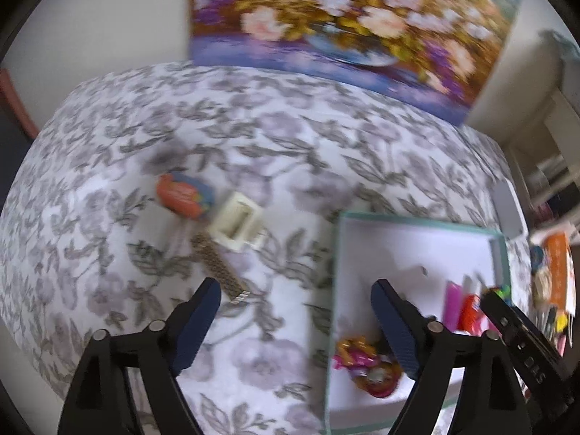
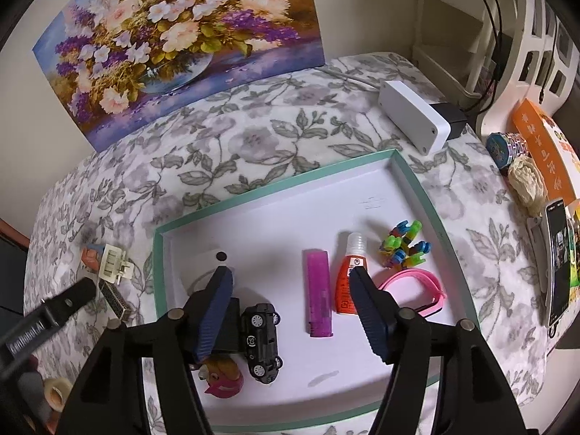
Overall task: Organize rigid objects
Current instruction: 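Move both tools back toward the remaining items, then reach the left tool to the white charger cube while the right tool reaches the gold-patterned clip, then close the left tool on the white charger cube while the right tool grasps the gold-patterned clip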
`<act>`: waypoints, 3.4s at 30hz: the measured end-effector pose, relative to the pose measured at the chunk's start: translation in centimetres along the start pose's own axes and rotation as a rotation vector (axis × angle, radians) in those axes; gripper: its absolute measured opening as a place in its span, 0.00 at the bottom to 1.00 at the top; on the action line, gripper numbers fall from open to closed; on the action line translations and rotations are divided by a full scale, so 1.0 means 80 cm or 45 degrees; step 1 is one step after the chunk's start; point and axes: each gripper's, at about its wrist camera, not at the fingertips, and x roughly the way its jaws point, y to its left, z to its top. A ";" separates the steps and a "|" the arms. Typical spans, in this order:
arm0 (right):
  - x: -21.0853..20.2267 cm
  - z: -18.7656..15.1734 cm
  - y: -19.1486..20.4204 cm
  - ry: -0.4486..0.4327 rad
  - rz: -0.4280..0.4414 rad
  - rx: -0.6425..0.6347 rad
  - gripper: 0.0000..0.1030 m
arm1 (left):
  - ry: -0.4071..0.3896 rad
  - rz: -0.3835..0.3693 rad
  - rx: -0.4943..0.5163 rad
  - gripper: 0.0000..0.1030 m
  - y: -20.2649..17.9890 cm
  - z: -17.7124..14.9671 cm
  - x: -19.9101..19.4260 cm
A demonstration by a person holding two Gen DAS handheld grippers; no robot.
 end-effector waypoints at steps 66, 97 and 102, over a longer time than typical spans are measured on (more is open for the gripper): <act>0.124 -0.055 0.288 0.207 0.153 -0.413 0.84 | 0.102 0.124 -0.389 1.00 0.225 0.053 0.072; 0.136 -0.074 0.289 0.239 0.151 -0.447 0.24 | 0.160 0.095 -0.166 0.57 0.174 0.059 0.139; 0.131 -0.081 0.281 0.256 0.127 -0.447 0.22 | 0.176 0.101 -0.199 0.57 0.177 0.052 0.137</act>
